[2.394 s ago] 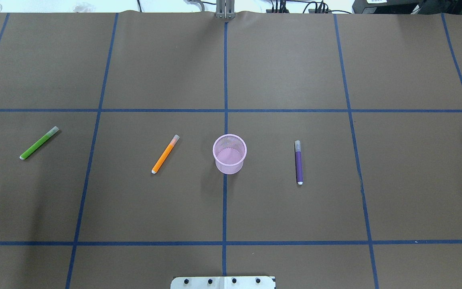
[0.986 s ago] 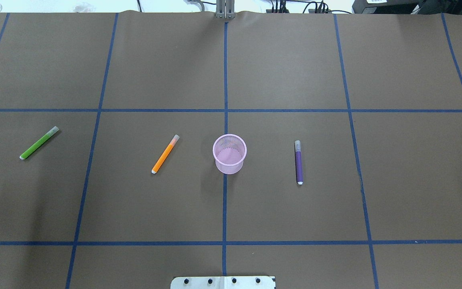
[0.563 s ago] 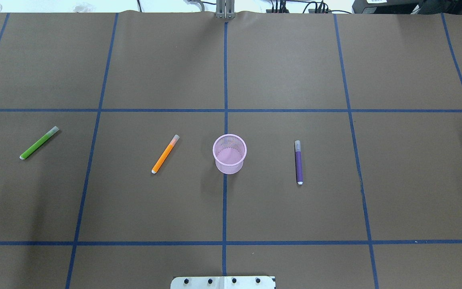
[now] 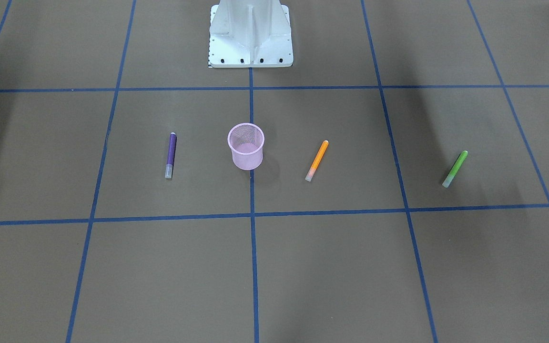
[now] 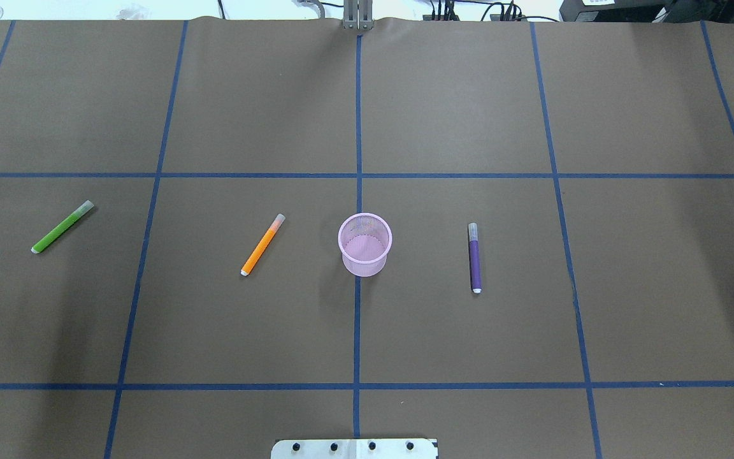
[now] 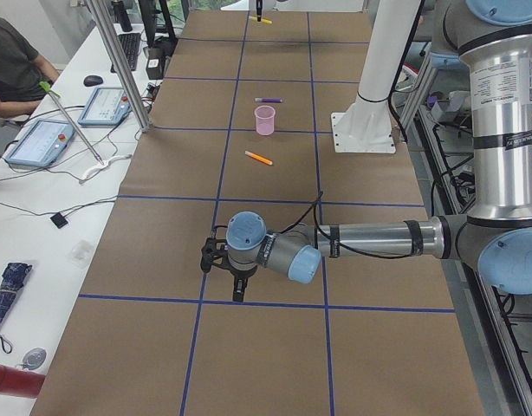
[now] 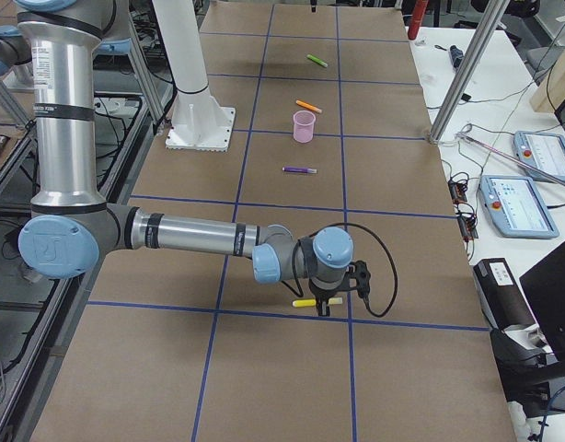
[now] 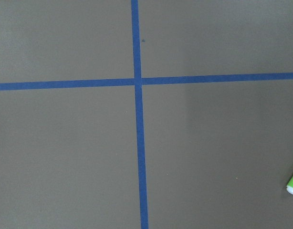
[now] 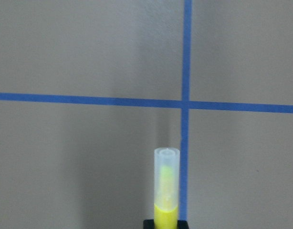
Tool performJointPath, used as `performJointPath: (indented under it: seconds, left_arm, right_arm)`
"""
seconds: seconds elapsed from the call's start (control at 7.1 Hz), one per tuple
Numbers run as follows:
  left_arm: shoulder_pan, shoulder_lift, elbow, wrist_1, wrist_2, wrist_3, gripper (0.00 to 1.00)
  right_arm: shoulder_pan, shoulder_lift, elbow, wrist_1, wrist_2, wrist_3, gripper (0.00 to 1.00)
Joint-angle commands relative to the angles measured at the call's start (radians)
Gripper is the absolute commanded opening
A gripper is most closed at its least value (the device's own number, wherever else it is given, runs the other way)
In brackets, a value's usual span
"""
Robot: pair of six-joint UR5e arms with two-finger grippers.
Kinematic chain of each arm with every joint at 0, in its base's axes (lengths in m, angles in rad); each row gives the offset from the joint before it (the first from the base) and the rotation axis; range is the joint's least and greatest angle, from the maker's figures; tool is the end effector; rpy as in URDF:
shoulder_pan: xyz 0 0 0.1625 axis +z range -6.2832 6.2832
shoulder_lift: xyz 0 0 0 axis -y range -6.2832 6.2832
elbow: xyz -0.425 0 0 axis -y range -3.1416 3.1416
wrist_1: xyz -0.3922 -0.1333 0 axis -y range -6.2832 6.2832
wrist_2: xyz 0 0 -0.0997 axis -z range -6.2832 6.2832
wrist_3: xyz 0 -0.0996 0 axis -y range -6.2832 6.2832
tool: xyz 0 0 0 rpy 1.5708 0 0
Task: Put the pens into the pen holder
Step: 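Lift yellow highlighter over cup with right gripper while left arm reaches out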
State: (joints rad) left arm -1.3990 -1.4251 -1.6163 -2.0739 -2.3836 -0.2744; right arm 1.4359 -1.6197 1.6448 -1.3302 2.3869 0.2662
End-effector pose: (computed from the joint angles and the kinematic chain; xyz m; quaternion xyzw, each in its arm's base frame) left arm 0.0164 -0.4509 0.6461 0.0936 0.4184 0.0328 0.9028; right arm -0.0051 -0.4892 0.6168 0.0408 -0.4097 0.0072 0.9113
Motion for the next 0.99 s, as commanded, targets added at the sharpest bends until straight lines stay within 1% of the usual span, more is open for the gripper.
performJointPath:
  seconds: [0.0,0.14,0.28,0.42,0.56,0.7,0.85]
  left_arm:
    - [0.108,-0.018,0.003,-0.208,0.003,-0.120,1.00]
    - [0.161,-0.043,0.003,-0.268,0.007,-0.206,1.00]
    - [0.196,-0.092,0.001,-0.275,0.006,-0.273,0.99]
    - [0.213,-0.100,0.001,-0.275,0.012,-0.294,0.99]
    - [0.215,-0.107,0.001,-0.275,0.014,-0.293,0.99]
    - [0.218,-0.116,0.004,-0.273,0.014,-0.293,0.99]
    - [0.218,-0.126,0.007,-0.272,0.015,-0.293,0.99]
  right_arm:
    - [-0.064,-0.008,0.175,-0.001,0.011,0.196,0.00]
    - [-0.133,0.001,0.247,-0.001,-0.004,0.329,0.00]
    - [-0.247,0.035,0.332,0.000,-0.067,0.543,0.00]
    - [-0.388,0.108,0.407,0.014,-0.198,0.820,0.00]
    - [-0.540,0.200,0.452,0.013,-0.353,1.063,0.00]
    - [-0.675,0.274,0.467,0.012,-0.514,1.240,0.00]
    - [-0.819,0.358,0.464,0.002,-0.730,1.348,0.00]
